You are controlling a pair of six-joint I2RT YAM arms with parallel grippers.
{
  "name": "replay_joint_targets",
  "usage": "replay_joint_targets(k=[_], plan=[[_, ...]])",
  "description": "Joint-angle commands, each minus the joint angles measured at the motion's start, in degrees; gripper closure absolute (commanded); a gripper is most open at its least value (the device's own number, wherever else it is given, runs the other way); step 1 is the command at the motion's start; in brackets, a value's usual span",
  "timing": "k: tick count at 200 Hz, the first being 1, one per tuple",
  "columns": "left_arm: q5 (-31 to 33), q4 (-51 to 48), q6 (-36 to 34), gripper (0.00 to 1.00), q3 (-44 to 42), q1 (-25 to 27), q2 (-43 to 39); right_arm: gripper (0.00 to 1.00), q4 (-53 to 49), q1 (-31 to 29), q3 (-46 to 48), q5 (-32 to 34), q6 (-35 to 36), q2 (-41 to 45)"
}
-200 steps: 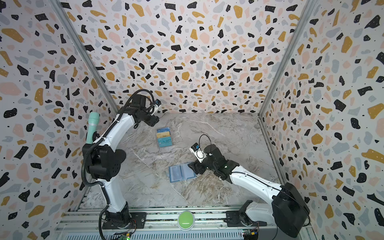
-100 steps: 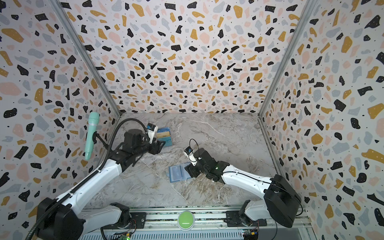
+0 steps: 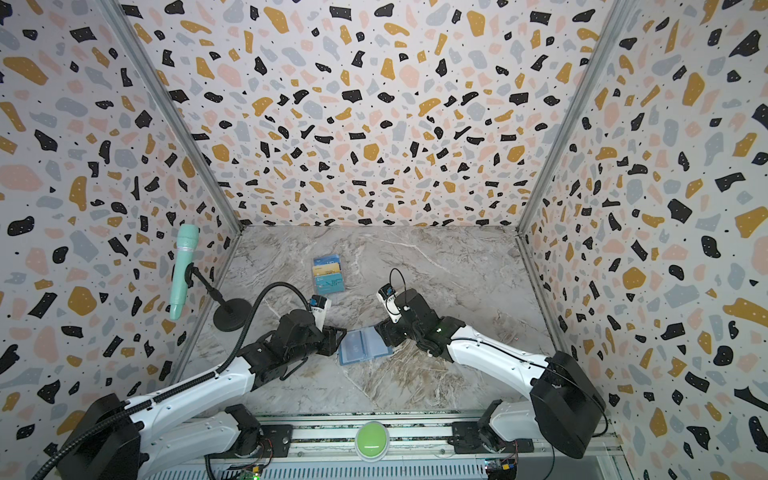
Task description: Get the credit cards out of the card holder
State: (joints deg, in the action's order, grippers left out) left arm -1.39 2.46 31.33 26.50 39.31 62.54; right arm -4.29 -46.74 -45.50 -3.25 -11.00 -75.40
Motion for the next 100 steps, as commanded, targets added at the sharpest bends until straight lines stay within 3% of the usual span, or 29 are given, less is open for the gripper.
replay_joint_targets(k=[1, 57, 100], plan=[[-0.02, 7.27, 5.58, 0.61, -1.74, 0.63, 1.39, 0.28, 0.05, -0.19, -1.20, -0.63, -2.09, -0.44], [0.57, 8.21, 7.49, 0.64, -4.84, 1.03, 2.93, 0.29, 0.49, -0.61, -1.83, -1.18, -1.85, -3.97], [5.12, 4.50, 7.72, 0.66, -7.25, 1.03, 1.64, 0.29, -0.08, -2.72, -4.40, -0.79, -1.43, -8.07]])
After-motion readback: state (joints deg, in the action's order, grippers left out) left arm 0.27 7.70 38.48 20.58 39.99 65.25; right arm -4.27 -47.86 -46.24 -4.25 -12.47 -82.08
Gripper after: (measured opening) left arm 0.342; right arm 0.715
